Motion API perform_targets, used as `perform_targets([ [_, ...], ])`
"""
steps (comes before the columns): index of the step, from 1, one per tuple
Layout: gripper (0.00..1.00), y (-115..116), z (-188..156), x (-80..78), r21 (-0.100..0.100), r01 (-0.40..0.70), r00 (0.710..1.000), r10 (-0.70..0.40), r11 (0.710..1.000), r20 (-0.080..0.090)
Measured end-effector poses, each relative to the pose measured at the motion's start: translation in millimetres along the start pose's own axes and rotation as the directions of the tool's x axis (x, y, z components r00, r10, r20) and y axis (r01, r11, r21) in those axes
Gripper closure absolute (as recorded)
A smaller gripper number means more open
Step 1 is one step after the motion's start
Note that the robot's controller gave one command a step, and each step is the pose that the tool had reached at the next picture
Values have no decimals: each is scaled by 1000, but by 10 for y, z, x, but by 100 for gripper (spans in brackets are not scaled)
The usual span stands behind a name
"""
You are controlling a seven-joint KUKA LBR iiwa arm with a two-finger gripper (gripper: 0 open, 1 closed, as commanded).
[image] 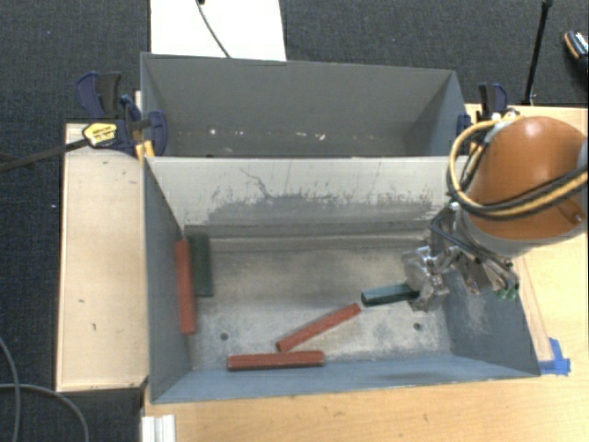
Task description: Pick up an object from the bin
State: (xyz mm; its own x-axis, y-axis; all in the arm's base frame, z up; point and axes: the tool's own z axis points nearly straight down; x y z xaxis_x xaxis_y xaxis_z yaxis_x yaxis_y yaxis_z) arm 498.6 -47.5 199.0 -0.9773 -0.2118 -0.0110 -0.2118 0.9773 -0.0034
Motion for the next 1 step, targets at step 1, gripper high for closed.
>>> perform_targets([
  [1,100,-153,-864,-57,-2,278,961,-278,961,-3],
])
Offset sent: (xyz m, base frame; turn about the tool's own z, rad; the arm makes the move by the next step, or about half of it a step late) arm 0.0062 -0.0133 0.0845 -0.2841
